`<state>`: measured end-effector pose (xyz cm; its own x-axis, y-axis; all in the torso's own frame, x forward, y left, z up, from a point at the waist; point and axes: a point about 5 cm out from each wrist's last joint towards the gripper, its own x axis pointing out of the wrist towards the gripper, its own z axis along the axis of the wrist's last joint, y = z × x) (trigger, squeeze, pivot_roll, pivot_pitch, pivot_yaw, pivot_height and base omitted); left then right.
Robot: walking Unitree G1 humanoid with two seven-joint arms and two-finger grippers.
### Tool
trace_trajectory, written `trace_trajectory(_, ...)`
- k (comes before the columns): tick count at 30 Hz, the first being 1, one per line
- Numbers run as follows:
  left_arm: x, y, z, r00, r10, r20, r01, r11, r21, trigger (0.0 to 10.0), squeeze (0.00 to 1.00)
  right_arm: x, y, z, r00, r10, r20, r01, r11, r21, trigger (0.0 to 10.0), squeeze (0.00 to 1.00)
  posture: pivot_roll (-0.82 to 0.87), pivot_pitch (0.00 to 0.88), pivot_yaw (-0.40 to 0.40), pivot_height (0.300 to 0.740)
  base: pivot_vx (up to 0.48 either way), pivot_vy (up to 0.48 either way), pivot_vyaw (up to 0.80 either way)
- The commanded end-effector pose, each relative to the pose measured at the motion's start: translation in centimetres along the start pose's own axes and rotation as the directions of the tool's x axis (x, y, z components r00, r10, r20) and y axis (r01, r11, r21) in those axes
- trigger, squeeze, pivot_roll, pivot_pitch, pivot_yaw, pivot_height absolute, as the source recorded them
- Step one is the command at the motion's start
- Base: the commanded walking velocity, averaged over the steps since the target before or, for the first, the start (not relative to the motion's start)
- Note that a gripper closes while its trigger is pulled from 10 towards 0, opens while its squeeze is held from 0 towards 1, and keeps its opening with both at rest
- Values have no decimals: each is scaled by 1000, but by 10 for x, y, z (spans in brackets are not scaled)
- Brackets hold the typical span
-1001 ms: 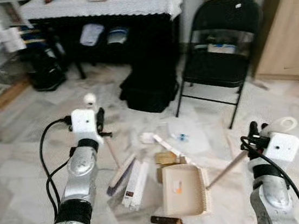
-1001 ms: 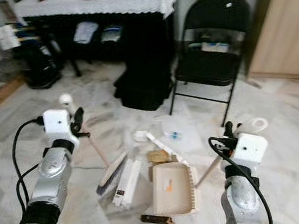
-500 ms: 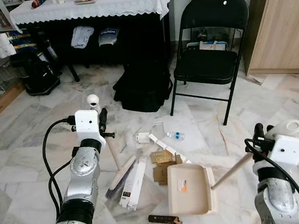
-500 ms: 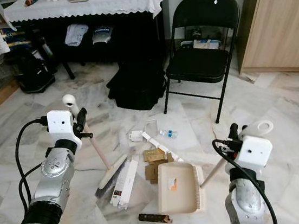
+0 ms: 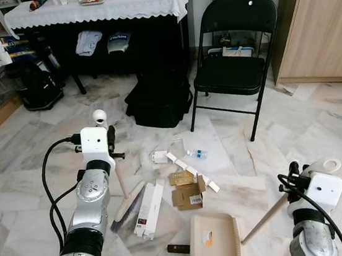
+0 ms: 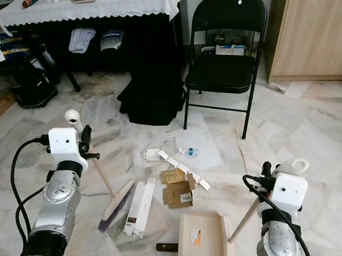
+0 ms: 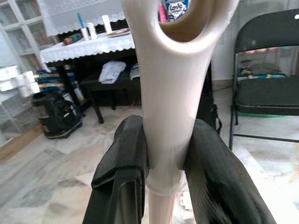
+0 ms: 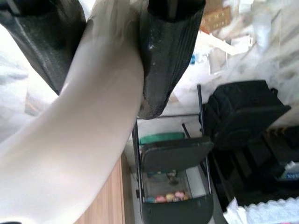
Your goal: Sweep floor
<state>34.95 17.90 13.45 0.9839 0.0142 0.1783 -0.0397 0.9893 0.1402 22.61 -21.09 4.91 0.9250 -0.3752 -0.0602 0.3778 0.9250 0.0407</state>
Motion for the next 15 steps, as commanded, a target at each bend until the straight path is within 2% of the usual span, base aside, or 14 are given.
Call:
trace_trajectory(1,-1,12,0,999,43,7,-43,998,35,10000,0,-4,-1,-2,1000,-9,5,9,1000,-9,10000,0,-171,57,66,740,0,0,0)
trace_trajectory(7,-3,12,-2,999,52,-3,-52,998,37,10000,0,-8,-13,-5,997,-73,-10,73,996,-45,10000,0,-178,60,60,740,0,0,0)
trace_trajectory(11,-2,12,-2,997,71,1,-71,997,26,10000,0,-4,-21,1,991,-133,9,134,989,-71,10000,0,-183,56,48,740,0,0,0)
trace_trajectory(15,-3,11,-2,997,78,3,-78,997,22,10000,0,0,-25,5,989,-148,23,149,985,-83,10000,0,-186,53,42,740,0,0,0)
